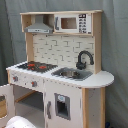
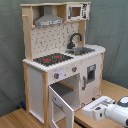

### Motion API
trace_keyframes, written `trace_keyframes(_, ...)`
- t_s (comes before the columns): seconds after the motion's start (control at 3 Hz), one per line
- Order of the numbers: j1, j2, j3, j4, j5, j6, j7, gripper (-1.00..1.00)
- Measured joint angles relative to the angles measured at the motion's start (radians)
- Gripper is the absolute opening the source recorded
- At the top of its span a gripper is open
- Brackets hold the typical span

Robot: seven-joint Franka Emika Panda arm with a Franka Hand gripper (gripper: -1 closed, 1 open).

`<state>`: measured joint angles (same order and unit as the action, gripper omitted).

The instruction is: Play with the kitchen

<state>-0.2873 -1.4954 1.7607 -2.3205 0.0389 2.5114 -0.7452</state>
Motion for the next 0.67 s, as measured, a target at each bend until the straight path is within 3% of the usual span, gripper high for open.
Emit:
trace_keyframes(0.33,-0.057,-0.001,-0.012,0.103,-0.004,0.001,0.004,1.0)
trace_keyframes(0.67,-0.073,-0.002,-0.06,0.17,-0.029,0.0,0.055,1.0)
